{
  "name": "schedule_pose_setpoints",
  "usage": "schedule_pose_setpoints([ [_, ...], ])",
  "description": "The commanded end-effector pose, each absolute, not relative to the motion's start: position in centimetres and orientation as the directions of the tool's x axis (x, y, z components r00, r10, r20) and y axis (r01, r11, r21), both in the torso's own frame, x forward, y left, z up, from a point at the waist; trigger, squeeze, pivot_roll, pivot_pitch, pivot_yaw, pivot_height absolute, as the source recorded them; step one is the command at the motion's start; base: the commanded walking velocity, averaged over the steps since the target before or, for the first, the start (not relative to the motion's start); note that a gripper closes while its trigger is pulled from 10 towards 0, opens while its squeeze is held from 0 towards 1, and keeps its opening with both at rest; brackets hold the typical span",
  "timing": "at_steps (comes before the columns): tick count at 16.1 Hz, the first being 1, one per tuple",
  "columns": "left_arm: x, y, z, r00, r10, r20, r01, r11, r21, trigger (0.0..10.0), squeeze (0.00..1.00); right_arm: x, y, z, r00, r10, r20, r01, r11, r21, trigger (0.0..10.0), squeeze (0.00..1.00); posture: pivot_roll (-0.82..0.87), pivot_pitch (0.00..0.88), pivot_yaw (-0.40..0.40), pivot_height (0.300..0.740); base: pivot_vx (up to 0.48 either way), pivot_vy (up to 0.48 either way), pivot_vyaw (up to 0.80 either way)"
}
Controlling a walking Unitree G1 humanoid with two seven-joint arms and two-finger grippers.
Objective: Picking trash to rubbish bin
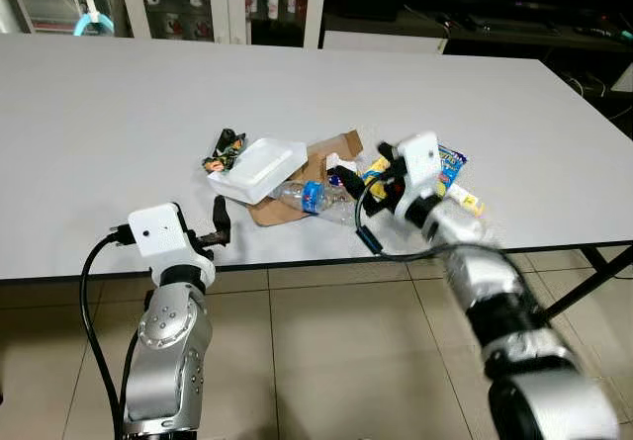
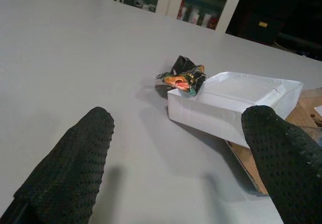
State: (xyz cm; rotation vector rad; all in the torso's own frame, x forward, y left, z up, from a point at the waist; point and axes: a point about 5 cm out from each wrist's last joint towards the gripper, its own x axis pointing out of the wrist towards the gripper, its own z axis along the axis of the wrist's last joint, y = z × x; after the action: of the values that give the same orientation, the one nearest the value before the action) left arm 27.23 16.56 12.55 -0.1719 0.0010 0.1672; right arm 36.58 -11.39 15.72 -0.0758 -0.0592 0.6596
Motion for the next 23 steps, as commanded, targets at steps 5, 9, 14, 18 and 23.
schedule_pose_setpoints([
  [5,27.1,15.6,12.3,0.988,0.148,-0.045,-0.154,0.97,-0.188,10.0,0.0,36.5,-10.1,16.7,0.56,0.825,-0.084,-0.818,0.533,-0.216,10.0,0.41,-0.02,0.067,-0.112,0.74,0.0,0.0,0.0],
  [9,26.6,15.5,12.3,0.989,0.141,-0.05,-0.149,0.968,-0.201,10.0,0.0,37.0,-9.6,17.8,0.449,0.879,-0.16,-0.876,0.397,-0.275,10.0,0.0,-0.01,0.097,-0.127,0.74,0.0,0.0,0.0],
  [14,25.9,15.3,12.0,0.989,0.134,-0.06,-0.144,0.968,-0.208,10.0,0.0,37.3,-9.3,18.6,0.39,0.895,-0.214,-0.888,0.305,-0.345,10.0,0.0,-0.02,0.119,-0.126,0.74,0.0,0.0,0.0],
  [18,25.6,14.9,12.1,0.991,0.115,-0.063,-0.126,0.97,-0.209,10.0,0.0,37.7,-9.7,18.8,0.402,0.879,-0.257,-0.877,0.289,-0.384,10.0,0.0,-0.01,0.146,-0.123,0.74,0.0,0.0,0.0],
  [23,24.3,14.0,12.0,0.996,0.052,-0.077,-0.068,0.972,-0.226,10.0,0.0,38.1,-10.3,19.0,0.404,0.859,-0.314,-0.876,0.266,-0.402,10.0,0.0,-0.01,0.208,-0.132,0.74,0.0,0.0,0.0],
])
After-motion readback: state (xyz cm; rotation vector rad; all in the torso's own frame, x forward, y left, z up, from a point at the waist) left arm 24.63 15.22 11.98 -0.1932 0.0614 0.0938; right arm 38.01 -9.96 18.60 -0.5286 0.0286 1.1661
